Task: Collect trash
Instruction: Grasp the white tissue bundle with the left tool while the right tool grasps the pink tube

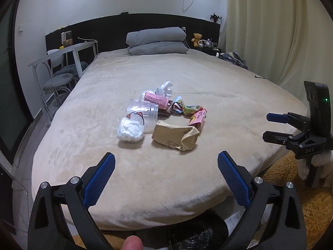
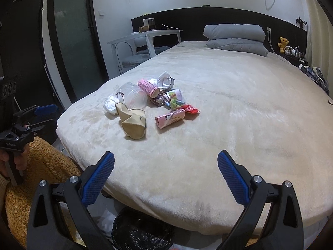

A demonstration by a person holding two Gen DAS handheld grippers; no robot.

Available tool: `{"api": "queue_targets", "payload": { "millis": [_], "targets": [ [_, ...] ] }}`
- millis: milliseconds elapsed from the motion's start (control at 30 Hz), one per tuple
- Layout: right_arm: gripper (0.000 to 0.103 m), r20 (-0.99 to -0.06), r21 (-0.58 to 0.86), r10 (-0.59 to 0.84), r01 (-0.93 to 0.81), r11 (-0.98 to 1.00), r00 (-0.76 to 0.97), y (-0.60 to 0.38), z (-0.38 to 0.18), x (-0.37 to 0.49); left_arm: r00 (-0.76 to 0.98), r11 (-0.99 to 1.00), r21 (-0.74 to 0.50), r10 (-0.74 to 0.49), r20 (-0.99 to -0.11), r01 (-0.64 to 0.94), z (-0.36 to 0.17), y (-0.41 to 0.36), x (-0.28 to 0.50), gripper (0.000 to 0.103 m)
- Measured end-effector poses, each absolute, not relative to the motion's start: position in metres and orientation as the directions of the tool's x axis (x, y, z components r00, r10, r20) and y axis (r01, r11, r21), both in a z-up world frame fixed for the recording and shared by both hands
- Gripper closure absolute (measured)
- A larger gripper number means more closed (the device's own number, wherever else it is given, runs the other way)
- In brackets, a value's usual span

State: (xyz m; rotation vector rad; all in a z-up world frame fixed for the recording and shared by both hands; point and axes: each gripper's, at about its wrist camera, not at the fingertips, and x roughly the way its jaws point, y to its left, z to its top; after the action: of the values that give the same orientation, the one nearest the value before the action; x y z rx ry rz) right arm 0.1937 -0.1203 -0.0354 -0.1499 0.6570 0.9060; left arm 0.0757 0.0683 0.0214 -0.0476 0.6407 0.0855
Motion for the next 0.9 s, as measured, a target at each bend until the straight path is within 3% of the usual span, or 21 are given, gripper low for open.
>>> {"api": "queue_targets", "payload": {
  "millis": [567,900],
  "targets": [
    [0.005,-0.719,0.144,0.652,-0.866,0.478,0.240,-0.035,-0.072,0.286,0.602,0.997,0.044,0.070,-0.795,-0.058,-0.033,0.140,0.188,0.006],
    [0.007,-0.750,0.148,0.634,-0.886,0.438,0.188,-0.005,-0.091,0.309,0.547,1.000,0.021,0.027,-0.837,-0.016,-0.055,0.160,0.220,0.007]
  ]
}}
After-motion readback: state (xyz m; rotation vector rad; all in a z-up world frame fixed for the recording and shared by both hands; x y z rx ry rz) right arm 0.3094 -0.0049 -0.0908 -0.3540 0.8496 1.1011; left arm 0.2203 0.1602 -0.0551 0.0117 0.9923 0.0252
